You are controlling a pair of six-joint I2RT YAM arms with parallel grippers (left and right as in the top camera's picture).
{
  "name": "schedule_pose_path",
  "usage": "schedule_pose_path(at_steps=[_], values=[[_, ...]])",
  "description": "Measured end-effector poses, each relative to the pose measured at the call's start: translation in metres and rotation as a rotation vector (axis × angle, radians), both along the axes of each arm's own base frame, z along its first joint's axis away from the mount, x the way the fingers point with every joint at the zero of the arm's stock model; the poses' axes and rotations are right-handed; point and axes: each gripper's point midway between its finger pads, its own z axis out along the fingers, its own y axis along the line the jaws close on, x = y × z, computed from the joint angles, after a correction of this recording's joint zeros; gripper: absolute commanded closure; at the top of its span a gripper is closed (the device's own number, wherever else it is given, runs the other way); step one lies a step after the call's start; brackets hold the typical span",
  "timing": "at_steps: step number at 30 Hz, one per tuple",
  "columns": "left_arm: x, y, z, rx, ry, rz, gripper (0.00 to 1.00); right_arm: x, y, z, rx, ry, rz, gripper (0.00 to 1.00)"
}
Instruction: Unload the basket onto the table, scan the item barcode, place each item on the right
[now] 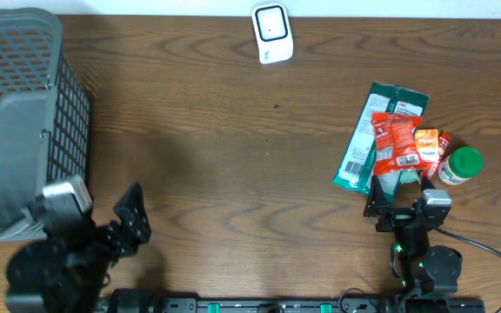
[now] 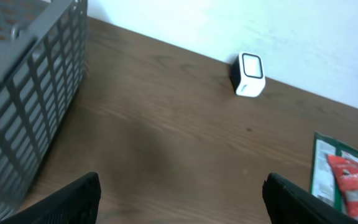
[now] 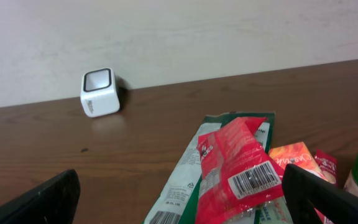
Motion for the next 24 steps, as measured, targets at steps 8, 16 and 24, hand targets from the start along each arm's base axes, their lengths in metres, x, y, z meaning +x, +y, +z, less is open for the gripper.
schedule_pose_path(at_steps=[8, 16, 24], values=[[0.015, 0.005, 0.008, -0.022, -0.359, 0.035, 0.16, 0.0, 0.0, 0.0, 0.0, 0.0, 0.0, 0.01], [0.006, 0.006, 0.07, -0.155, -0.824, 0.031, 0.16, 0.0, 0.0, 0.0, 0.0, 0.0, 0.0, 0.01], [0.024, 0.005, 0.041, -0.219, -0.875, 0.019, 0.16, 0.0, 0.0, 0.0, 0.0, -0.001, 0.0, 0.01]])
